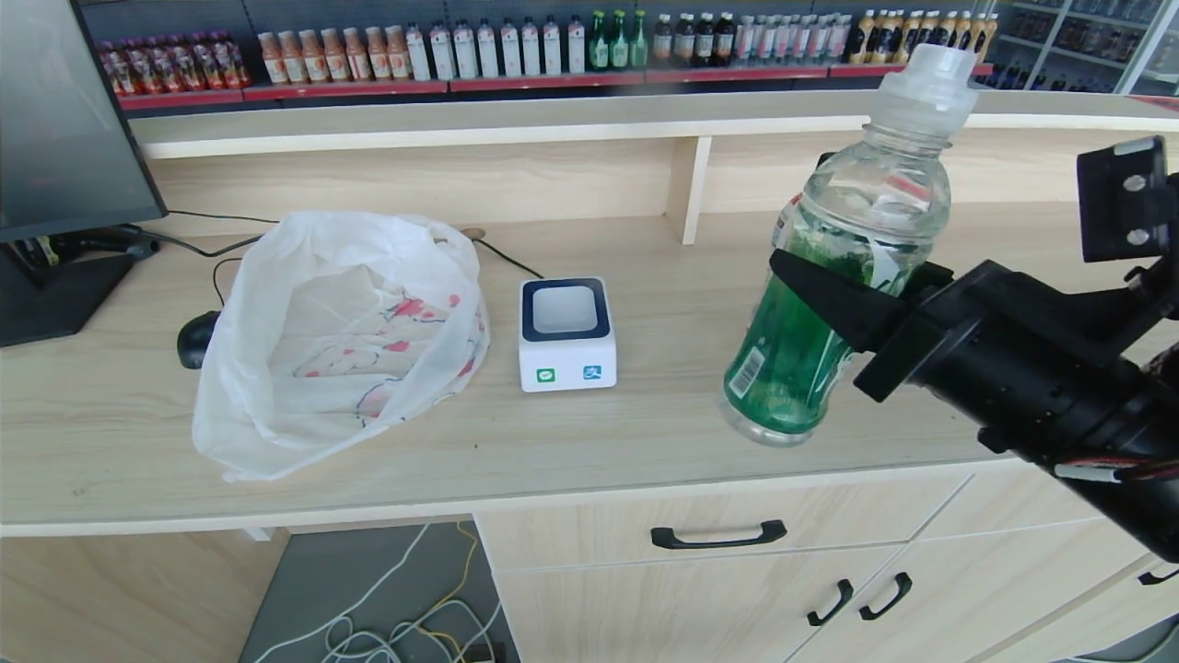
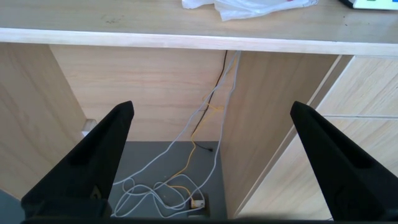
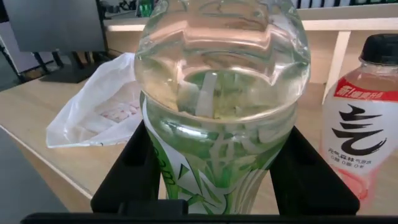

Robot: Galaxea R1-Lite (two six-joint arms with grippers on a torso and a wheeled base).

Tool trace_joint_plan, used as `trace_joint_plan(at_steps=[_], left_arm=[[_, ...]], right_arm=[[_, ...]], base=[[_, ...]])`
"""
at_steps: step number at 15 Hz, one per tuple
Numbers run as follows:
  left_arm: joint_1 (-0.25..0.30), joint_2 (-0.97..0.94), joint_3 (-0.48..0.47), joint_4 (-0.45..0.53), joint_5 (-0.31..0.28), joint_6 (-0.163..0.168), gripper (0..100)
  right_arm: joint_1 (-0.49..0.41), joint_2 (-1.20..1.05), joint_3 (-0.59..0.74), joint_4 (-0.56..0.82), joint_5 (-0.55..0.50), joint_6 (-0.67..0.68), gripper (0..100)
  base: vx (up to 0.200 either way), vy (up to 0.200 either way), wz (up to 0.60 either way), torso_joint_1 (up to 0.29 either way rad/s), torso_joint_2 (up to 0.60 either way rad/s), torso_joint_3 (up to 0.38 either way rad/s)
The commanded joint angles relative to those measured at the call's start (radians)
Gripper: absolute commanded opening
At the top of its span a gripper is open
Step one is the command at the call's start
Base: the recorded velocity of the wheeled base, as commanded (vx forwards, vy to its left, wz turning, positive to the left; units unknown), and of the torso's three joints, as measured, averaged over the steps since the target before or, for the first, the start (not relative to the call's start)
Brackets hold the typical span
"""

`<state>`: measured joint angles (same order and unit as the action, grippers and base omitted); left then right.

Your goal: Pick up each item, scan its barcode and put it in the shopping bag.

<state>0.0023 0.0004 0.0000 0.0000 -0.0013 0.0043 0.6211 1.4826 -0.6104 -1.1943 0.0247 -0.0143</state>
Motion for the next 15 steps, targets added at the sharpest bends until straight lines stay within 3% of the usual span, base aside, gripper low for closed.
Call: trace_joint_plan(at_steps=[1,4,10,12,15], left_arm=[[0.001,0.000,0.000,0.000,0.000,0.000,100],[-0.001,0.000,0.000,0.002,0.000,0.003,100],[0.001,0.000,0.000,0.002,0.001,-0.001,100],[0.001,0.000,0.000,0.002,0.000,-0.001,100],[0.001,0.000,0.000,0.002,0.001,-0.001,100]], right_arm=[[0.026,0.022,-0.014,-0.002,-0.046,-0.058,0],[0.065,0.031,-0.028,-0.002,-0.203,-0.161,0],[0.078,0.027,-0.025,-0.016,-0.285,-0.302,0],[0.105,0.027,-0.023,-0.016,-0.359,-0.312,0],[0.108,0.030,-0.015,-0.018,-0.362,-0.308,0]], base=[[0.000,0.000,0.00,0.000,0.00,0.000],[0.000,0.000,0.00,0.000,0.00,0.000],[0.000,0.000,0.00,0.000,0.00,0.000],[0.000,0.200,0.00,0.000,0.01,0.002],[0.000,0.200,0.00,0.002,0.00,0.002]])
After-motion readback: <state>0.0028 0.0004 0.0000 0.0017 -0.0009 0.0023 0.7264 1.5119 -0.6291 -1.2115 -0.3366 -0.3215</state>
